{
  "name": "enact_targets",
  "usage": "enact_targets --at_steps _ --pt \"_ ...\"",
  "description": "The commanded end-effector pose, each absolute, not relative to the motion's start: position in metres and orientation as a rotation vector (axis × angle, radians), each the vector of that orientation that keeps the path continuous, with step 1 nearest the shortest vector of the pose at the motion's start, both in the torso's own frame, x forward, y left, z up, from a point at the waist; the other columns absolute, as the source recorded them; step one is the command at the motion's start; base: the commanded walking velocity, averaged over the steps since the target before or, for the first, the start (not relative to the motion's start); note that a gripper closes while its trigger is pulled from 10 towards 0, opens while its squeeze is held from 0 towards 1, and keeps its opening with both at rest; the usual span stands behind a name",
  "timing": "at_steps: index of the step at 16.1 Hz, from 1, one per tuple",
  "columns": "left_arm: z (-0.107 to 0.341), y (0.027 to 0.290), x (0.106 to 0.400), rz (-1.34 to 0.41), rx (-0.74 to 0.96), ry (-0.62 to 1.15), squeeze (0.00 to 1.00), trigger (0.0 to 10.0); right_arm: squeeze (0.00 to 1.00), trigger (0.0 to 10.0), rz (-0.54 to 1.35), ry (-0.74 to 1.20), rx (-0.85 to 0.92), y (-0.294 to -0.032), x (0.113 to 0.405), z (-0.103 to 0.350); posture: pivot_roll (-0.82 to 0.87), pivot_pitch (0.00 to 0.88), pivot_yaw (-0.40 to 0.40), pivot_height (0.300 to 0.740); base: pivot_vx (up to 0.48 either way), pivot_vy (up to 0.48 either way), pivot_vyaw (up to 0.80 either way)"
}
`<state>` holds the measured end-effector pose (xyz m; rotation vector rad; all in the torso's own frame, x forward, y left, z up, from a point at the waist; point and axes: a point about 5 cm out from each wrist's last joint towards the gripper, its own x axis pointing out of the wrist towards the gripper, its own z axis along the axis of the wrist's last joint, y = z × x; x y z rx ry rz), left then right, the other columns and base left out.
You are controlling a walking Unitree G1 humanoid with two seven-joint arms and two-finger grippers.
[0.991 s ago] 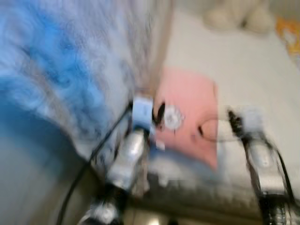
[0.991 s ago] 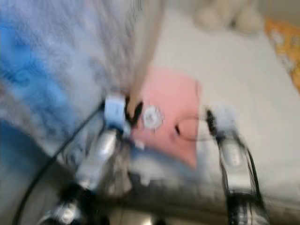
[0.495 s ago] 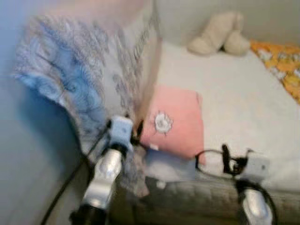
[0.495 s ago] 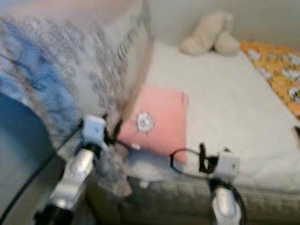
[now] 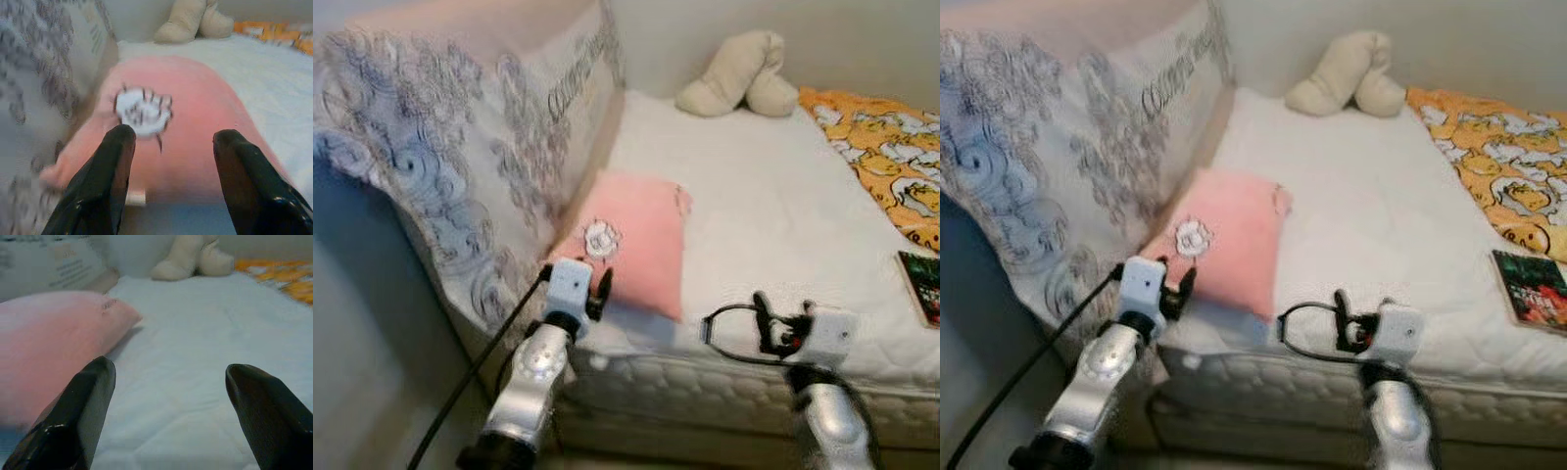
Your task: Clean up the room
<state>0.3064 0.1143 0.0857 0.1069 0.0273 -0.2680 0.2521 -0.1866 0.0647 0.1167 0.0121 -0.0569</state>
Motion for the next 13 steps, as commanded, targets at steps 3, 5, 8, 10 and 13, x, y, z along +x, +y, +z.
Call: enact_targets --at_steps 3,5,8,10,13 --pt "0.092 0.113 0.308 -0.298 0.099 -0.01 0.0 10.0 0.0 10.0 -0.048 0.013 0.11 -0.186 0.253 0.065 0.04 0.0 0.02 0.74 0.0 -0.472 0.0" --pt "0.096 0.108 0.313 -0.321 0.092 -0.016 0.0 10.0 0.0 10.0 -0.032 0.009 0.091 -0.185 0.256 0.067 0.03 0.0 0.02 0.74 0.0 -0.471 0.0" --pt "0.087 0.112 0.313 -0.312 0.091 0.015 0.0 10.0 0.0 10.0 -0.023 0.015 0.081 -0.185 0.258 0.067 0.02 0.0 0.019 0.74 0.0 -0.47 0.0" --pt "0.08 0.12 0.309 -0.282 0.059 0.04 0.0 10.0 0.0 10.0 -0.017 0.019 0.073 -0.186 0.254 0.064 0.02 0.0 0.014 0.74 0.0 -0.469 0.0" --pt "0.077 0.127 0.304 -0.267 0.063 0.036 0.0 10.0 0.0 10.0 -0.033 0.013 0.05 -0.198 0.242 0.058 0.03 0.0 0.007 0.74 0.0 -0.469 0.0"
